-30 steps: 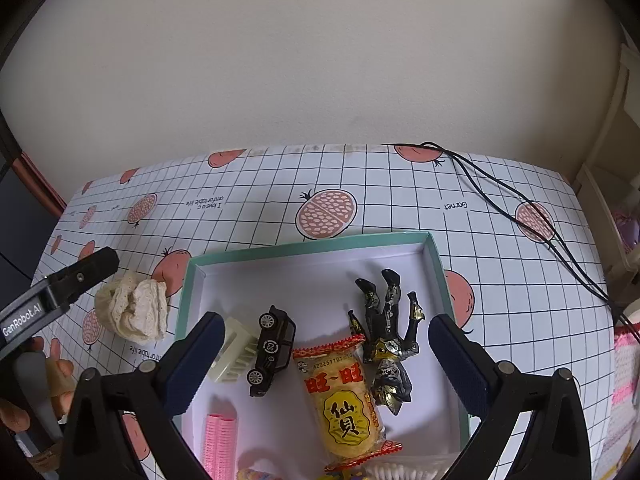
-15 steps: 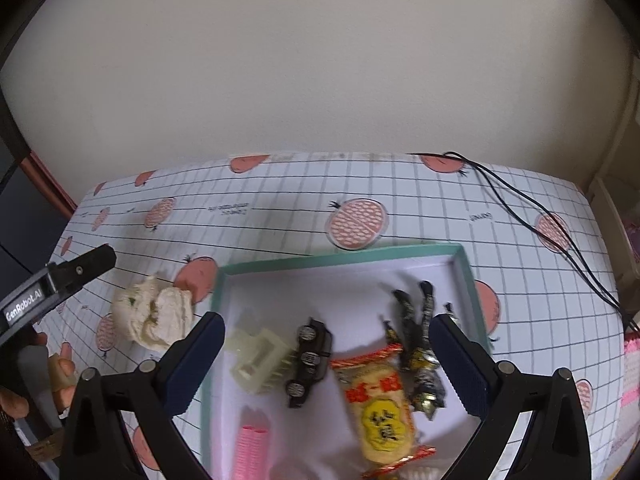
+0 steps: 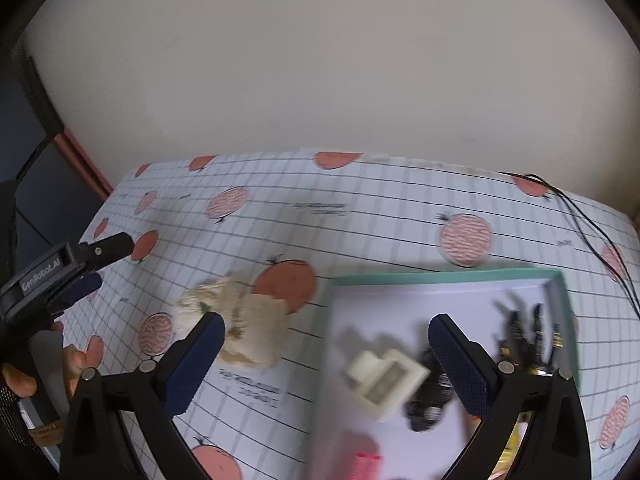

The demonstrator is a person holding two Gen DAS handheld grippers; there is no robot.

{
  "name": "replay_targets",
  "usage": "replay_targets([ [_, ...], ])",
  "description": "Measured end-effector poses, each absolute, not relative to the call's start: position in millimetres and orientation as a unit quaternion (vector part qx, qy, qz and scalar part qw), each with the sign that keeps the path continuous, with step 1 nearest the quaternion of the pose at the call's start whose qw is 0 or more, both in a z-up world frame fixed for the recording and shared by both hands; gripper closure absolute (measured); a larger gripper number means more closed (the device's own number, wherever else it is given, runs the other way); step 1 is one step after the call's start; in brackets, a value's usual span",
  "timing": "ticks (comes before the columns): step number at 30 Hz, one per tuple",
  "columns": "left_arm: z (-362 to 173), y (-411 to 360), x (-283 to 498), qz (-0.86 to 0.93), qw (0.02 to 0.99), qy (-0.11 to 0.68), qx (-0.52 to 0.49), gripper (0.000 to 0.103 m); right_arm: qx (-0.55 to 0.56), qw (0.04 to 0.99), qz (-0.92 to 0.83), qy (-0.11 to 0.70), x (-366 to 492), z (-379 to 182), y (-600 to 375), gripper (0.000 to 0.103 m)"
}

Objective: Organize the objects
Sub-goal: 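Withdraw both tools from the tray toward the cream lace cloth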

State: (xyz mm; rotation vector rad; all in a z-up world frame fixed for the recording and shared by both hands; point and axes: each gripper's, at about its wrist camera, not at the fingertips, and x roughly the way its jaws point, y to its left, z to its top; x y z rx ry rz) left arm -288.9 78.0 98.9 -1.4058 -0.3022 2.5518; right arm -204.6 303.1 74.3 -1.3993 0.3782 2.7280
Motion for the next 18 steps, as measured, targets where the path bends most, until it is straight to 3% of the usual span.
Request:
replay_targets([
  [18,71.9,45.1,-310.1,0.847,0.084,-0.084,-0.519,0.0,-0.499,-0.032,0.862,0.085,-245.0,17.7,223.2,0.0],
])
